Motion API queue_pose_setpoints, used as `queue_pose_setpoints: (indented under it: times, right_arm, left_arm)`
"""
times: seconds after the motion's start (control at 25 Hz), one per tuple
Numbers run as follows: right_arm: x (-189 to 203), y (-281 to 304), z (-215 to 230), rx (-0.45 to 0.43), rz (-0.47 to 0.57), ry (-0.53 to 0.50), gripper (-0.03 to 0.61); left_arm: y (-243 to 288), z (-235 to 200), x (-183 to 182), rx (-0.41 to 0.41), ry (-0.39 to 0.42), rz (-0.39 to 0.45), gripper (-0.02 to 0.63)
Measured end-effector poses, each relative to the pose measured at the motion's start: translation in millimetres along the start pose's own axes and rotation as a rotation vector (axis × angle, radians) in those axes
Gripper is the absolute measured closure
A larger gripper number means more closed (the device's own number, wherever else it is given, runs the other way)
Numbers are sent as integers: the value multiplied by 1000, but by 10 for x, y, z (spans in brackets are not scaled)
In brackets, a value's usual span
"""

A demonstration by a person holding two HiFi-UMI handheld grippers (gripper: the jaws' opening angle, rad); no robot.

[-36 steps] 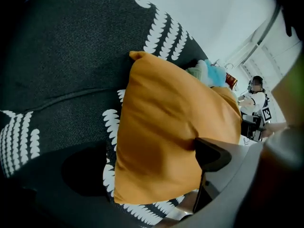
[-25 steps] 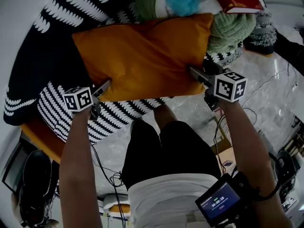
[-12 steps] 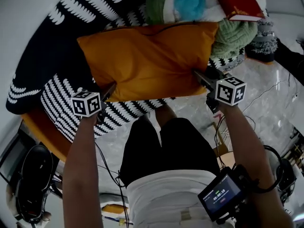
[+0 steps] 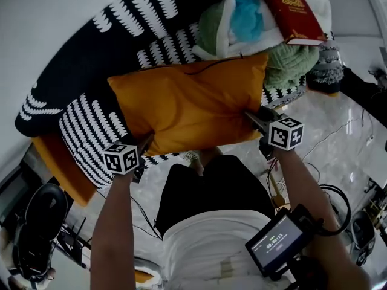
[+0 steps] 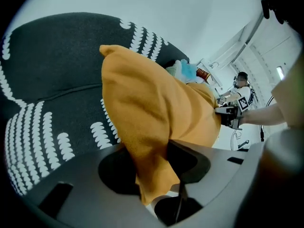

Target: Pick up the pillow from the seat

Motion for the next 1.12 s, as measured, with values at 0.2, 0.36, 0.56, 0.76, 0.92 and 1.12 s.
queue_pose_setpoints:
  times: [0.2,0.36,0.56,0.76,0.92,1.12]
  right_arm:
    - [-84,-10,-123,-28,-24,-56,428]
    - [-120,19,-613,-59,-41,-125,426]
    - [-240,93,-1079,-111,-30,-195,423]
    - [-396,137,-1398,-165,-10,-261,422]
    - [-445,198,-1643,-204,1,-299,422]
    - [-475,96,-1990,-233,8,-332,422]
  left_arm:
    - [-184,52,140,-14,-27,45,434]
    - [-688,-40,404,-36,-59,102,436]
    - [-1232,-99,569,-82,-89,181,457]
    - [-1621,-104,688,-131,-131,259,463]
    - [-1894,-153,748,-169,-138,318,468]
    - [-2277,-108,830,-197,-152,395,469]
Point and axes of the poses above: the fingertips, and each gripper's own axes: y forward along the fingers, z to its right, x out of its underside, the point moved 6 cm from there along -y, backward along the fingers, and after that the axes turned 10 degrees about -x, right-handed, at the moved point
